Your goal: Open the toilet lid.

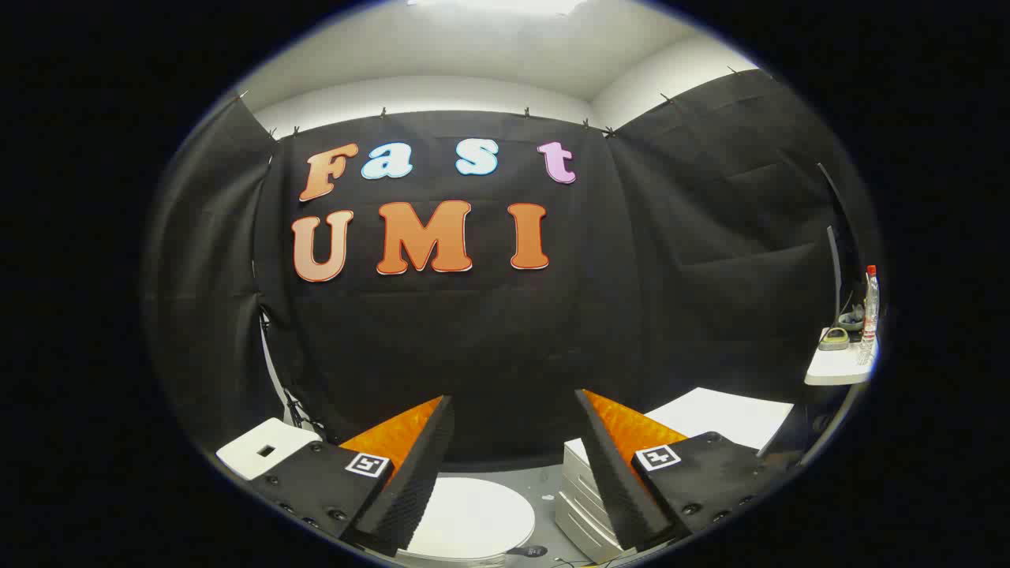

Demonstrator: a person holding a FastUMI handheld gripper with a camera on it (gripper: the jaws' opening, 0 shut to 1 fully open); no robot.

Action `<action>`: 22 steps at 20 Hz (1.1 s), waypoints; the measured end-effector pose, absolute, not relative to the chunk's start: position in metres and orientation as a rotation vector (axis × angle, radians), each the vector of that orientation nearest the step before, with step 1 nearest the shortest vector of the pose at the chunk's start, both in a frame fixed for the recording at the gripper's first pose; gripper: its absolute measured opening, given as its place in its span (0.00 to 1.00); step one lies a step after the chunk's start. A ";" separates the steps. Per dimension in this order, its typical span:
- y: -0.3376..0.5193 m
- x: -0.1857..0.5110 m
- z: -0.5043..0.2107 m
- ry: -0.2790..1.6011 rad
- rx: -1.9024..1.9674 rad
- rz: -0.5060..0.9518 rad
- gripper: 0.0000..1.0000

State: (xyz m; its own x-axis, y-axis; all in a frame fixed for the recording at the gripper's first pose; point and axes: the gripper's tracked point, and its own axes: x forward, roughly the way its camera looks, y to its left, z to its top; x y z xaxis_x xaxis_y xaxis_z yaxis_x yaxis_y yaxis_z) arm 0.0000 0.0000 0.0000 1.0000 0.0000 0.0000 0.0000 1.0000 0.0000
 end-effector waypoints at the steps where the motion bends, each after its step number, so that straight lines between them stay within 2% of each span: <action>1: 0.001 0.000 0.002 -0.003 0.000 0.000 0.97; 22: -0.005 -0.006 -0.003 0.012 0.023 -0.013 0.97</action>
State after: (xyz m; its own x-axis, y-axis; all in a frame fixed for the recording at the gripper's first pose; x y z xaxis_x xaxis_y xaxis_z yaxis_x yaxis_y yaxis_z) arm -0.0056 -0.0055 -0.0029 0.9998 -0.0132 -0.0117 0.0135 0.9996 0.0232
